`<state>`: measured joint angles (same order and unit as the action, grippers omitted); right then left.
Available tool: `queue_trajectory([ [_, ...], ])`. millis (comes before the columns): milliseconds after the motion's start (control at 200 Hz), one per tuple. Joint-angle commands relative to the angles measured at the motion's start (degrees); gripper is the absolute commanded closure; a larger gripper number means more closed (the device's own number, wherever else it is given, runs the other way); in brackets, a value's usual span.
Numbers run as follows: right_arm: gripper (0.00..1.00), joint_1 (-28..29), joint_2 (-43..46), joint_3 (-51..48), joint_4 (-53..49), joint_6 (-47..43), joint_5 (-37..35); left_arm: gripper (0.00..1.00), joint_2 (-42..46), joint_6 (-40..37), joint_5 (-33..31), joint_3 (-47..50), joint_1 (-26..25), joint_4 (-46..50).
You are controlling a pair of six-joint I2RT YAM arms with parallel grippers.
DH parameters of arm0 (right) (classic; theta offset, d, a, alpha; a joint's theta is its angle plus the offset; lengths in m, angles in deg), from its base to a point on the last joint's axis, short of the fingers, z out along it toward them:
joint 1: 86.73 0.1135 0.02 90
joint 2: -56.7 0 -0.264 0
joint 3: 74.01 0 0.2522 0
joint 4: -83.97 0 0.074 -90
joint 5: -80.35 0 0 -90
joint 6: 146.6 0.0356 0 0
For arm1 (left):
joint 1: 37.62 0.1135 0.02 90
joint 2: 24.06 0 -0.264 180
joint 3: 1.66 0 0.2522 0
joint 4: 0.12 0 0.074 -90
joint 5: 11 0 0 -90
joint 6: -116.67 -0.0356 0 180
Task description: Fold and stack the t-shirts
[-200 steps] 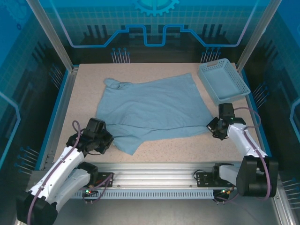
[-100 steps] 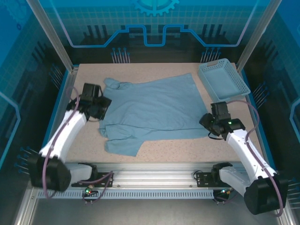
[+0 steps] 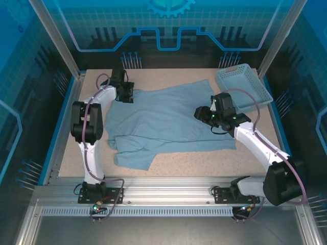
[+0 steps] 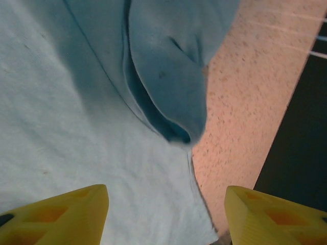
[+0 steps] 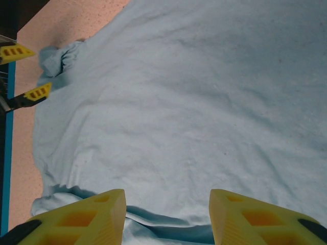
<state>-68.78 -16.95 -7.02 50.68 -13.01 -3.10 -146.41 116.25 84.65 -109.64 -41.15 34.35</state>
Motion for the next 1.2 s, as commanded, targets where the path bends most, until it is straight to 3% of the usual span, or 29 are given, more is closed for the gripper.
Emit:
queue_trajectory([
  [0, 0.53, -0.11, -1.12, 1.42, 1.44, -0.70, 1.97, 0.41, -2.37, 4.68, -2.67, -4.66, 0.67, 4.07],
  [165, 0.54, -0.15, -2.68, 1.76, 2.40, -0.29, 3.46, 0.52, -6.82, 3.86, -3.34, -9.17, 1.59, 3.08],
  [305, 0.55, -0.16, -2.95, 1.96, 2.13, -0.26, 3.34, 0.81, -8.98, 2.85, -2.69, -12.12, 1.77, 4.41],
  [440, 0.58, -0.53, -3.03, 2.45, 1.43, -0.55, 2.95, 1.00, -10.77, 0.67, -1.93, -16.24, 2.02, 6.85],
  [760, 0.66, -1.75, -3.36, 3.02, 0.46, -0.48, 2.86, 1.00, -16.46, -7.57, 0.23, -29.83, 2.04, 14.69],
  [1030, 0.67, -2.30, -3.85, 2.66, 0.13, 0.08, 4.09, 1.00, -30.81, -24.72, 7.55, -53.31, 1.27, 23.71],
  [1195, 0.68, -2.54, -3.50, 2.49, -0.50, 0.26, 4.24, 1.00, -32.74, -34.47, 9.66, -53.60, -0.08, 21.70],
])
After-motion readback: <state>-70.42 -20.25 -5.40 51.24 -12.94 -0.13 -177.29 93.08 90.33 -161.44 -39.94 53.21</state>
